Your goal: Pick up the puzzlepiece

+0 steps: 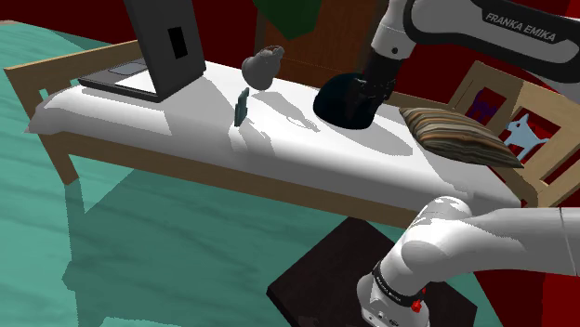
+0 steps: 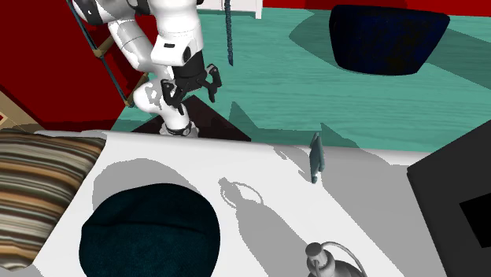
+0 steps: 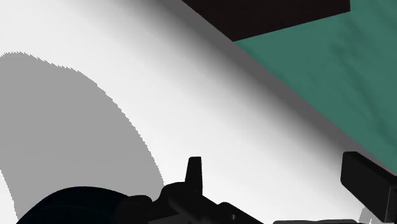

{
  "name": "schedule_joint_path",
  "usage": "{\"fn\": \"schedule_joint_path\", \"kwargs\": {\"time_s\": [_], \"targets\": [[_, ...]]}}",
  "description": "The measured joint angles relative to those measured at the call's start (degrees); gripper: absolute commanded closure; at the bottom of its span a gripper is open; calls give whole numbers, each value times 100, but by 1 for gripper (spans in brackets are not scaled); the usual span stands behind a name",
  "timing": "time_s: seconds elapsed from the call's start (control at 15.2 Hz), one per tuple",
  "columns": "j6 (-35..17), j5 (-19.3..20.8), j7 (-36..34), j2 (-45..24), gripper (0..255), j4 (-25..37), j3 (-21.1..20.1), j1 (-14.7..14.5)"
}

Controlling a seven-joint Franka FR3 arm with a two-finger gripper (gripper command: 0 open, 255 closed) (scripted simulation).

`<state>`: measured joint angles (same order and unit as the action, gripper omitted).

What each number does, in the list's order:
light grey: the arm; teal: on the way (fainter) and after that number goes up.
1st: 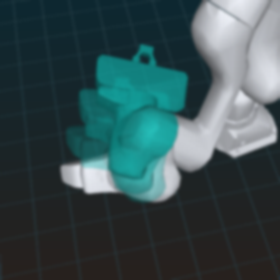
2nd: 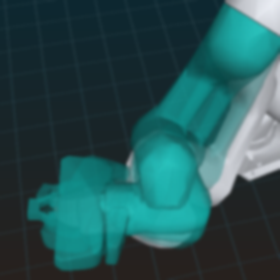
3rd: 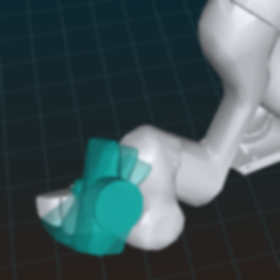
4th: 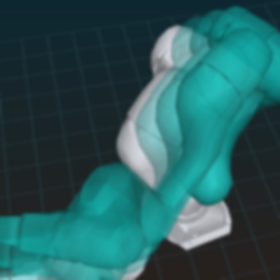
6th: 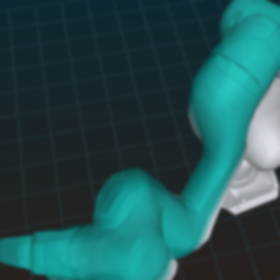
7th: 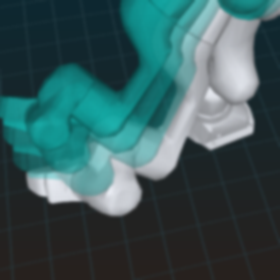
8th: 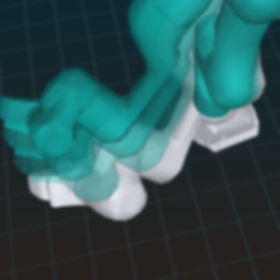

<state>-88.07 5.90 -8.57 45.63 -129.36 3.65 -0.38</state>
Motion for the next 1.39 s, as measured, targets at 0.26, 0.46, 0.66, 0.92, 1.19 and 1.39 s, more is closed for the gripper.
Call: {"fn": "schedule_joint_path", "kwargs": {"time_s": [0.26,0.46,0.66,0.92,1.19,1.39], "targets": [[-131,-173,-447,-309,0,141,-223,20],[-317,-390,-1088,-779,0,382,-532,50],[-521,-547,-1711,-1330,0,703,-800,101],[-621,-673,-2566,-2176,0,1422,-1152,165],[-716,-686,-3407,-3033,0,2153,-1440,209],[-681,-631,-4031,-3676,0,2813,-1610,213]]}}
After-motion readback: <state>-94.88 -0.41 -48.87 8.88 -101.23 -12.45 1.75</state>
